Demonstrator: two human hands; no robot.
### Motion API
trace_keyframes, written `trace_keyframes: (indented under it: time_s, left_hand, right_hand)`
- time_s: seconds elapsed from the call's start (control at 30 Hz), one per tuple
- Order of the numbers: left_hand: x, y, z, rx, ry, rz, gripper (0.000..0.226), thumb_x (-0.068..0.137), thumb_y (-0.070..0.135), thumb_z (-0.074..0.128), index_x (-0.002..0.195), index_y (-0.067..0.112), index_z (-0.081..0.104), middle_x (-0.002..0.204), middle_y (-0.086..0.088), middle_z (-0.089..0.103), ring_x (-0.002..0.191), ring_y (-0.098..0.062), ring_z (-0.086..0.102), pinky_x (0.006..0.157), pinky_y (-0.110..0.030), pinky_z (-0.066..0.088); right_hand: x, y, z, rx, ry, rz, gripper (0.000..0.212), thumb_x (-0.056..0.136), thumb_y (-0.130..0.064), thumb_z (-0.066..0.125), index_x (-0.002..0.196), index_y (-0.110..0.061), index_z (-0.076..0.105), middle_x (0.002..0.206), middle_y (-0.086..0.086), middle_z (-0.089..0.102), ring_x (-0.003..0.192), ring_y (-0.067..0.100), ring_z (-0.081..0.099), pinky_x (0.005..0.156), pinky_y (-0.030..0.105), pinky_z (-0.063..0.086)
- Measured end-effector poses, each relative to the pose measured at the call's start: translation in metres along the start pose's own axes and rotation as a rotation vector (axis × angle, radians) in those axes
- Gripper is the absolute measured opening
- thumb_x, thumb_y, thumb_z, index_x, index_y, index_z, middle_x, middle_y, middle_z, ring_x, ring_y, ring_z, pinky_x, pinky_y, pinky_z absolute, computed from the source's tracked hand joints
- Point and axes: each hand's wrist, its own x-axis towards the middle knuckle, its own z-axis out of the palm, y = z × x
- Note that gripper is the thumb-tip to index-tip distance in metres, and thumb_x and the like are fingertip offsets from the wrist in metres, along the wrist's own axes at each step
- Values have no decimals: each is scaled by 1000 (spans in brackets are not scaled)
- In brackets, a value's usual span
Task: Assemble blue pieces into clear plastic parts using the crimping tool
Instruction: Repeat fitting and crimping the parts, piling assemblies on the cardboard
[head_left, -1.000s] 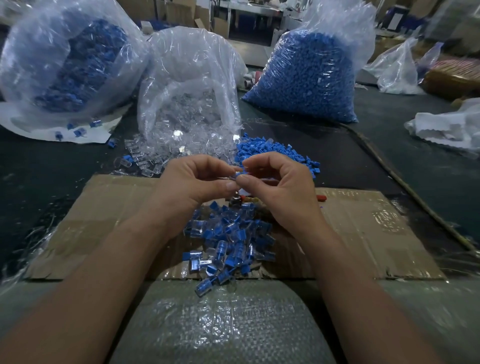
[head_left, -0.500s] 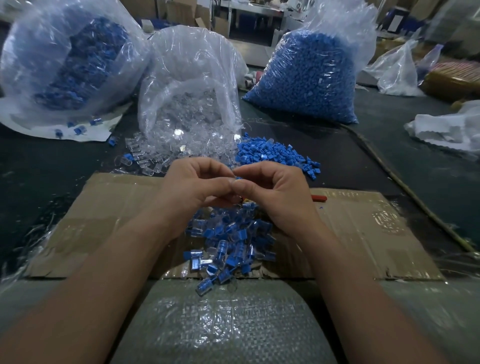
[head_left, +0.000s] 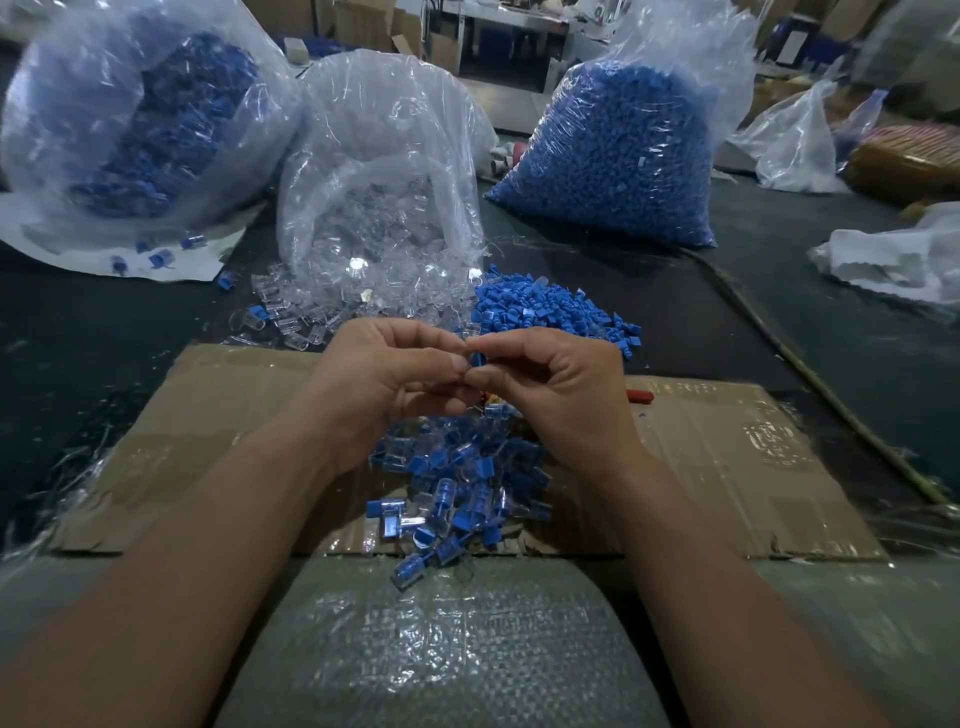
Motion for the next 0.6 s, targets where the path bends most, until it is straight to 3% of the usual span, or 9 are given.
trace_keyframes:
  time_s: [0.17, 0.43, 0.6]
  left_hand:
    - [0, 0, 0, 14, -8, -2, 20, 54, 4, 65, 73, 0, 61, 60, -12, 67, 51, -19, 66, 44, -19, 52]
    - [3, -6, -2, 105, -7, 37, 14, 56, 8, 66, 69, 5, 63, 59, -10, 67, 50, -16, 65, 45, -18, 50]
    - [5, -6, -4, 97, 23, 66, 13, 59, 8, 65, 71, 5, 61, 58, -7, 66, 53, -15, 65, 48, -18, 51]
  right_hand:
    - [0, 0, -2, -34, -11, -26, 33, 72, -3, 72, 101, -18, 64, 82, -22, 61, 78, -6, 62, 69, 8, 48]
    - [1, -1, -2, -145, -32, -54, 26, 70, -5, 75, 96, -4, 70, 85, -6, 65, 82, 9, 64, 74, 20, 54]
    - [4, -1, -13, -163, -12, 161, 31, 71, -26, 74, 100, -17, 69, 82, -21, 61, 81, 0, 63, 77, 16, 51]
